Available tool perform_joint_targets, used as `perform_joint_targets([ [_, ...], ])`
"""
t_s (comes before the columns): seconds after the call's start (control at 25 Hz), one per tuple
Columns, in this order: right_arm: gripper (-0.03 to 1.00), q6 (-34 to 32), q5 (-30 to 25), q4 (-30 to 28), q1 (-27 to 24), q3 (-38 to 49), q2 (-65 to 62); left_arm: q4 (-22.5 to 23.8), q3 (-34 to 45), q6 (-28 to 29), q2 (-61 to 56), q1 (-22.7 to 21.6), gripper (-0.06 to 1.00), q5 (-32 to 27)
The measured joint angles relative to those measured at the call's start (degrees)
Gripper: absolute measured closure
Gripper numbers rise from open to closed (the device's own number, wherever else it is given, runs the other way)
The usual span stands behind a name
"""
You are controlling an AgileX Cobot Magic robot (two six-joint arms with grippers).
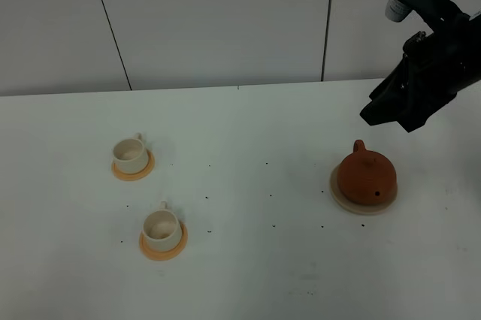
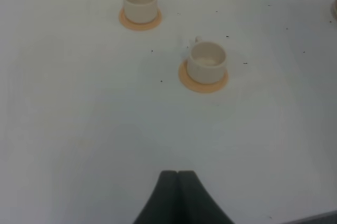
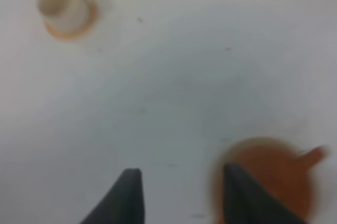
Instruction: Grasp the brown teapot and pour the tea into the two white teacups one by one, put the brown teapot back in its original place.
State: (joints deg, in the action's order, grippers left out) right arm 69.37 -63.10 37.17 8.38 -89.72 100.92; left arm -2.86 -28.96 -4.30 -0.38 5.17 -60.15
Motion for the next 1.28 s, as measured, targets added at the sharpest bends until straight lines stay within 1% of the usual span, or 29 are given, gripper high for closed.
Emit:
perform_joint_targets([
  [0.08,0.69,6.96,0.02,-1.72,0.00,-2.08,1.67,0.00,0.00,0.00,0.00,0.00,0.91,0.00],
  [0.16,0.72,15.03,2.00,-2.84,0.00,-2.58,2.64,0.00,0.00,0.00,0.00,0.00,0.91,0.00],
  [0.24,0.75,21.87,6.99,-2.44,0.14,-2.58,3.32,0.00,0.00,0.00,0.00,0.00,0.91,0.00],
  [0.36,0.76,32.24,15.07,-0.84,0.62,-2.70,4.66,0.00,0.00,0.00,0.00,0.00,0.91,0.00],
  [0.44,0.76,40.35,18.19,-0.66,0.78,-2.77,6.00,0.00,0.00,0.00,0.00,0.00,0.90,0.00],
  [0.52,0.76,45.17,21.66,-2.37,1.35,-2.96,7.70,0.00,0.00,0.00,0.00,0.00,0.90,0.00],
  [0.6,0.76,46.90,24.29,-8.20,2.44,-3.01,9.66,0.00,0.00,0.00,0.00,0.00,0.90,0.00],
  [0.64,0.76,47.23,24.84,-12.39,3.16,-3.01,10.52,0.00,0.00,0.00,0.00,0.00,0.90,0.00],
  [0.84,0.76,47.78,25.32,-31.46,6.57,-3.01,14.72,0.00,0.00,0.00,0.00,0.00,0.90,0.00],
  [0.96,0.76,47.85,25.37,-41.69,8.29,-3.01,16.27,0.00,0.00,0.00,0.00,0.00,0.90,0.00],
  [1.08,0.76,47.90,25.79,-48.54,9.28,-3.01,16.98,0.00,0.00,0.00,0.00,0.00,0.90,0.00],
  [1.28,0.76,47.91,28.76,-53.50,9.93,-3.01,17.50,0.00,0.00,0.00,0.00,0.00,0.90,0.00],
])
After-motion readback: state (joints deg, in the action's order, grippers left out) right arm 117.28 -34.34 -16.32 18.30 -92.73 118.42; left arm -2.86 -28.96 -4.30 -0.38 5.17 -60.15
